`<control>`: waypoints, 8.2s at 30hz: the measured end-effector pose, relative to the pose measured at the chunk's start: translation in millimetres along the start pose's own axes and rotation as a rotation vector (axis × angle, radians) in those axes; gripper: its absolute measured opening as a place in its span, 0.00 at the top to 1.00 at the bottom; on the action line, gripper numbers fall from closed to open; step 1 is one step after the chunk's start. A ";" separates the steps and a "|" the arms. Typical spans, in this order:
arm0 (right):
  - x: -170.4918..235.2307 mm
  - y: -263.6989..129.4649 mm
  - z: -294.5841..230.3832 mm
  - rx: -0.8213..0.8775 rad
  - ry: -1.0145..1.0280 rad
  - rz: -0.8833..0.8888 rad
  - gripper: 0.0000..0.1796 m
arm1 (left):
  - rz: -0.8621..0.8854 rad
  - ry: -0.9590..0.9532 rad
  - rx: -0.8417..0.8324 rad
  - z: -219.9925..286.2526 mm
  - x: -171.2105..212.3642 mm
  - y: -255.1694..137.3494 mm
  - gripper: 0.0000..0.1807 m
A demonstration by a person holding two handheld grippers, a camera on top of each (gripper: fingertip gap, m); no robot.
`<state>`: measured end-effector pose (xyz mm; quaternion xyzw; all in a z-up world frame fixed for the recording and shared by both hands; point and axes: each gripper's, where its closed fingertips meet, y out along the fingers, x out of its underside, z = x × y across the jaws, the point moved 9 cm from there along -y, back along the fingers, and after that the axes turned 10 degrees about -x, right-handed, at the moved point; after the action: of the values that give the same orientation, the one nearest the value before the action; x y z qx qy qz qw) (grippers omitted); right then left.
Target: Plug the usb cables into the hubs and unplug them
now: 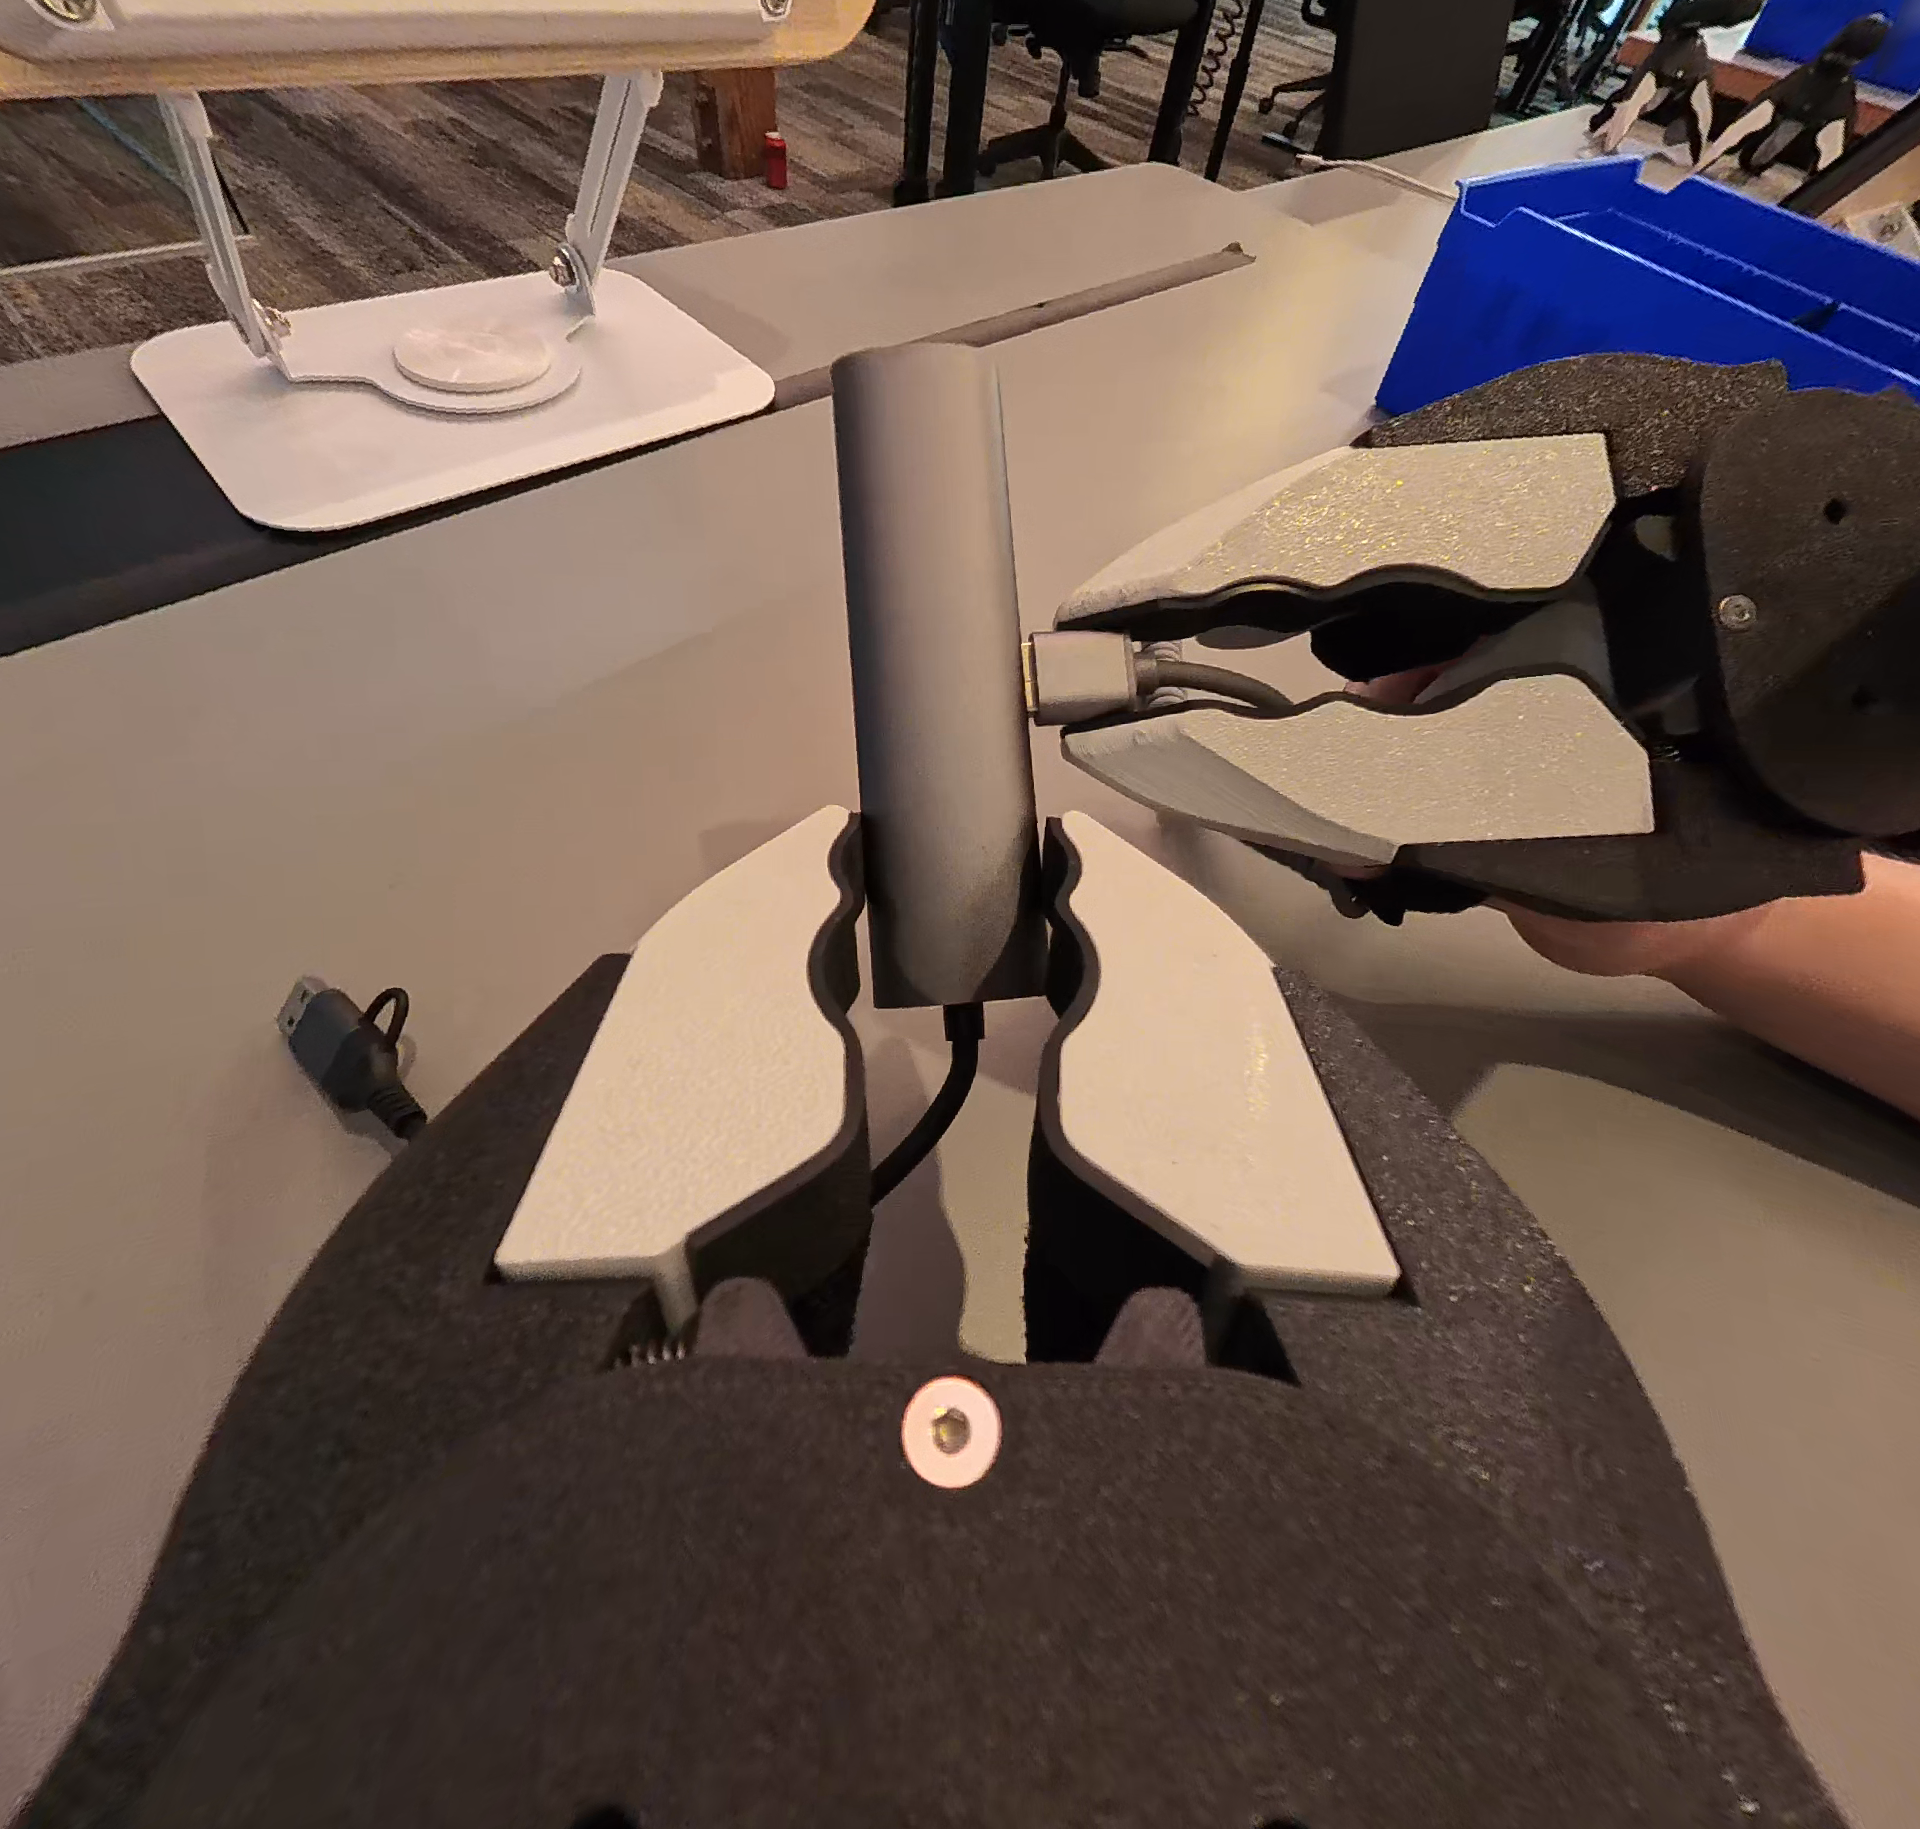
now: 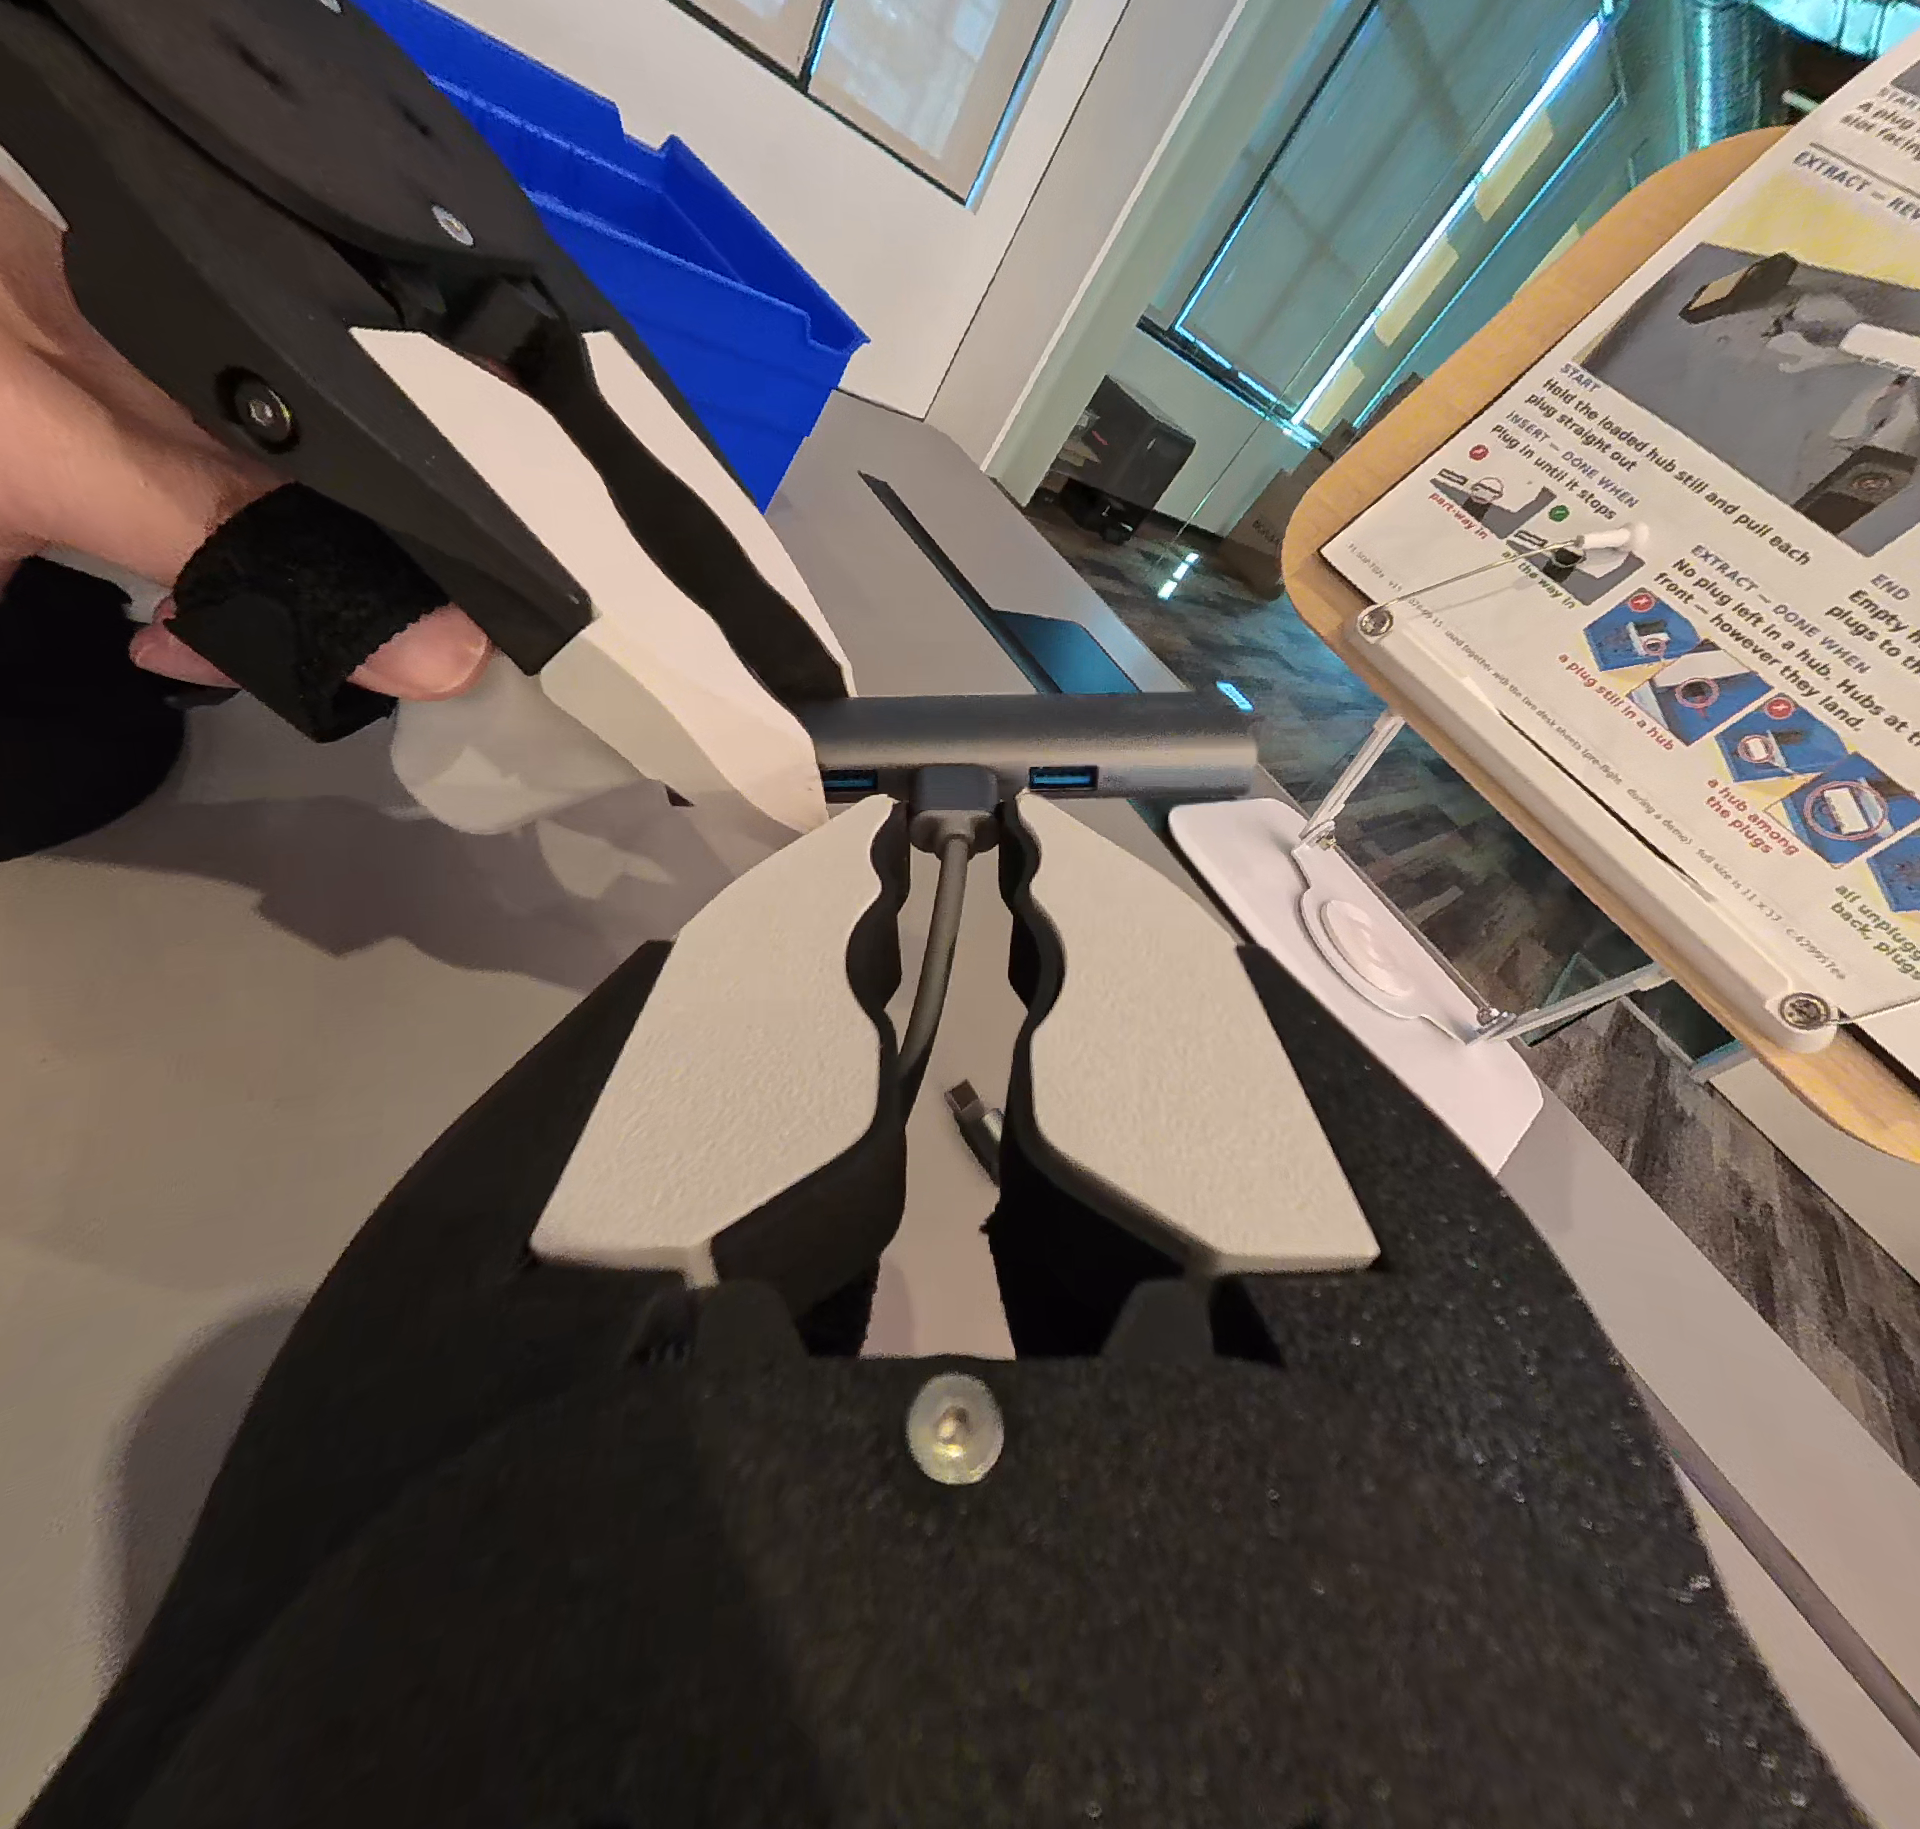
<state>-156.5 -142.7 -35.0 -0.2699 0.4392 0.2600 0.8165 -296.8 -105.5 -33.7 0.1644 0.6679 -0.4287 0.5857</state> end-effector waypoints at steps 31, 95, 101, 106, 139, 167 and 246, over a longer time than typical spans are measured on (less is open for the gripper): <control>-4.6 -10.5 7.3 -0.035 0.080 -0.009 0.85 | -0.021 0.006 -0.059 -17.3 4.3 -2.8 0.82; -72.0 -143.3 219.2 -0.245 1.034 0.140 0.91 | 0.114 0.110 -0.086 -14.0 -5.6 -15.4 0.67; -124.5 -225.7 274.6 -0.073 0.958 0.146 0.91 | 0.078 0.127 -0.082 -11.7 -1.6 -10.0 0.67; -161.7 -296.9 310.9 0.090 0.882 0.131 0.91 | 0.047 0.126 -0.081 -12.9 2.4 -5.6 0.67; 41.7 -437.4 345.8 0.116 0.902 -0.250 0.91 | -0.017 0.153 -0.173 -23.8 12.1 1.0 0.68; 121.8 -492.1 293.4 -0.470 1.073 -0.248 0.91 | -0.077 0.181 -0.214 -28.4 19.5 6.2 0.68; 23.8 -263.7 168.3 1.023 0.475 -0.391 0.75 | -0.023 0.161 -0.165 -16.7 7.9 3.1 0.66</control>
<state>126.5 -215.3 79.5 0.0311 0.6213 -0.2070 0.7551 -307.3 -93.2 -43.1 0.1418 0.7477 -0.3644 0.5367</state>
